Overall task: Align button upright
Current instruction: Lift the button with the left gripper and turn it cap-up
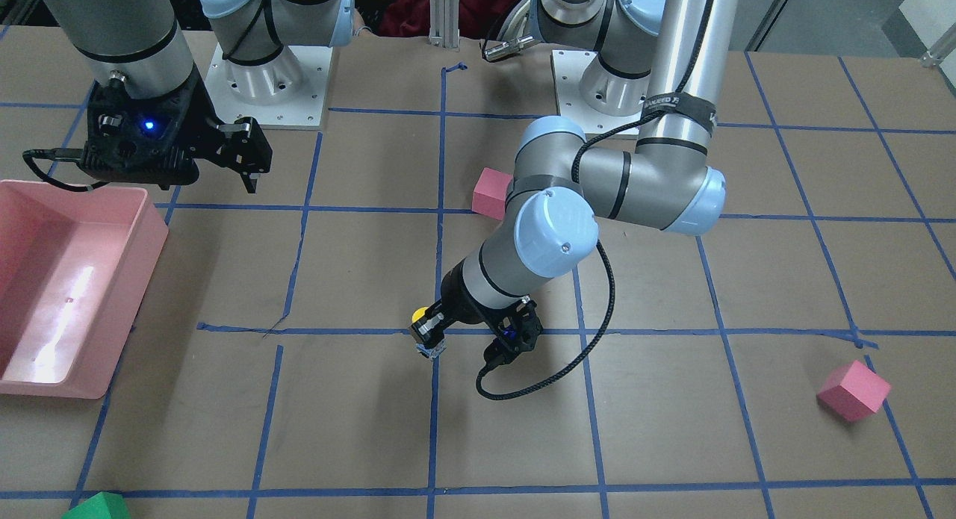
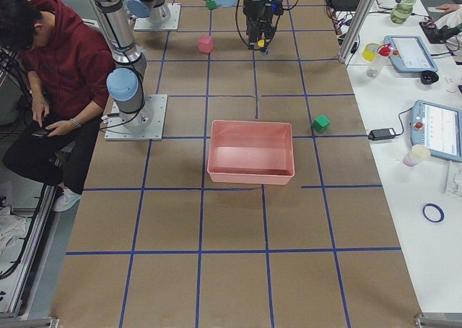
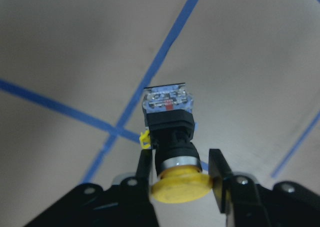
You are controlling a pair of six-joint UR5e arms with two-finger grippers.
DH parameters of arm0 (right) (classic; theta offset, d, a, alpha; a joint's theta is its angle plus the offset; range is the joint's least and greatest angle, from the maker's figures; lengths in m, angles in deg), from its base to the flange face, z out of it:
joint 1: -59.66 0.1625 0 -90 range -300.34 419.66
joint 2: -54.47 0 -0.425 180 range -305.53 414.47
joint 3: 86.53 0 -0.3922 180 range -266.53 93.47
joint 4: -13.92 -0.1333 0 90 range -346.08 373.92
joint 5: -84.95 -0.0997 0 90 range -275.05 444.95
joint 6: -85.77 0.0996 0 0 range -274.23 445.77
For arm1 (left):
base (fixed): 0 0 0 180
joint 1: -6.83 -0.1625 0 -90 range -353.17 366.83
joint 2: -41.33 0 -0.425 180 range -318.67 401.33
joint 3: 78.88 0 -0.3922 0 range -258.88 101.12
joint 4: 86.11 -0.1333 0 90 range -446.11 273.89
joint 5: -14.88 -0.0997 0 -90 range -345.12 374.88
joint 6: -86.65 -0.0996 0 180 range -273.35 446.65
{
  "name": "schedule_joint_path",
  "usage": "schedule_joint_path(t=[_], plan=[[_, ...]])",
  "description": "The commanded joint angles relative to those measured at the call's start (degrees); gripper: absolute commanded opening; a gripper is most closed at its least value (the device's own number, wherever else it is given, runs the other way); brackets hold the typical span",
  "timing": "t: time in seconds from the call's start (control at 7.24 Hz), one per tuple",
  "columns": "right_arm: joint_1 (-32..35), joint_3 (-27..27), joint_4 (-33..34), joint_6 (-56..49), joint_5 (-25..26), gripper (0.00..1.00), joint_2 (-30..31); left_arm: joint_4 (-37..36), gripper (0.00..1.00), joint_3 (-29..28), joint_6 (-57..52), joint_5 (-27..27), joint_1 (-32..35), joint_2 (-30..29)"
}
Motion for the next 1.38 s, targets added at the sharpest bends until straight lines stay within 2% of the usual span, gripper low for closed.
schedule_joint_path(t=[0.0,0.14,0.41,0.69,0.83,0.97,1.24], plan=[[0.0,0.0,0.0,0.0,0.0,1.00,0.0,6.0,0.00,1.1,1.5,4.1,-1.7,-1.3],[0.0,0.0,0.0,0.0,0.0,1.00,0.0,6.1,0.00,0.9,2.0,6.8,-1.8,-2.2],[0.0,0.0,0.0,0.0,0.0,1.00,0.0,6.5,0.00,0.4,6.0,7.2,-1.8,-3.2],[0.0,0.0,0.0,0.0,0.0,1.00,0.0,6.3,0.00,0.4,5.4,6.4,-1.9,-3.9],[0.0,0.0,0.0,0.0,-0.1,1.00,0.0,5.9,0.12,0.6,5.4,6.4,-1.9,-4.0],[0.0,0.0,0.0,0.0,-0.1,1.00,0.0,5.8,0.99,0.2,5.5,6.4,-1.9,-4.0],[0.0,0.0,0.0,0.0,-0.1,1.00,0.0,5.8,1.00,0.0,4.4,5.7,-2.5,-2.6]])
